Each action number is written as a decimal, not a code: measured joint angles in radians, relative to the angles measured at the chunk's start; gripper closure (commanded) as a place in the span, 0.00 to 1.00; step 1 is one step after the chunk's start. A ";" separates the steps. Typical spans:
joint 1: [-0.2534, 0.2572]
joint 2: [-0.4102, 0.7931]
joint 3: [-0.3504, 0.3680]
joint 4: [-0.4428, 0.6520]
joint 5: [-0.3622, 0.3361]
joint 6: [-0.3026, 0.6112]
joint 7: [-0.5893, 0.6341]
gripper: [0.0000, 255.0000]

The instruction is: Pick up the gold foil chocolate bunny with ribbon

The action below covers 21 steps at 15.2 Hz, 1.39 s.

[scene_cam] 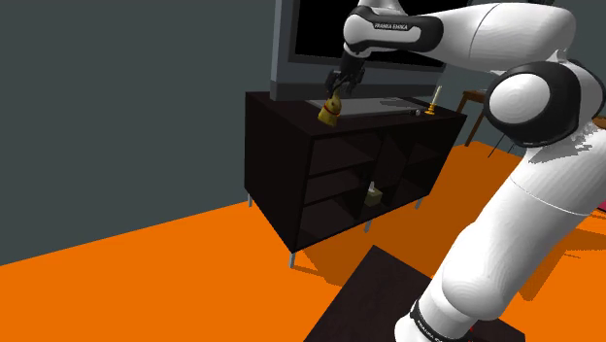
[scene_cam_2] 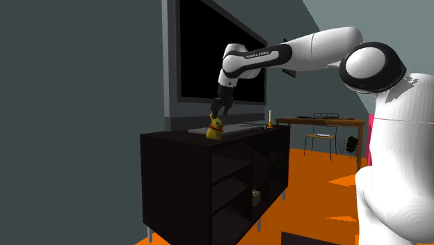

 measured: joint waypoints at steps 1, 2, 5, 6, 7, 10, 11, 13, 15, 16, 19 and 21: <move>-0.002 0.008 -0.004 0.011 0.006 0.006 -0.006 0.00; -0.003 0.014 -0.005 0.010 0.008 0.017 -0.006 0.00; -0.004 0.010 -0.006 -0.028 0.006 0.054 -0.004 0.00; -0.004 0.008 -0.006 -0.042 0.005 0.067 -0.003 0.00; -0.004 0.009 -0.006 -0.055 0.005 0.081 -0.001 0.00; -0.005 0.004 -0.006 -0.080 0.002 0.101 0.000 1.00; -0.005 0.003 -0.006 -0.081 0.002 0.103 0.000 1.00; -0.005 0.002 -0.006 -0.082 0.002 0.104 0.000 1.00; -0.005 0.002 -0.006 -0.082 0.002 0.104 0.000 1.00; -0.005 0.002 -0.006 -0.082 0.002 0.104 0.000 1.00; -0.005 0.001 -0.006 -0.084 0.001 0.106 0.001 1.00; -0.004 0.006 -0.006 -0.065 0.004 0.089 -0.001 1.00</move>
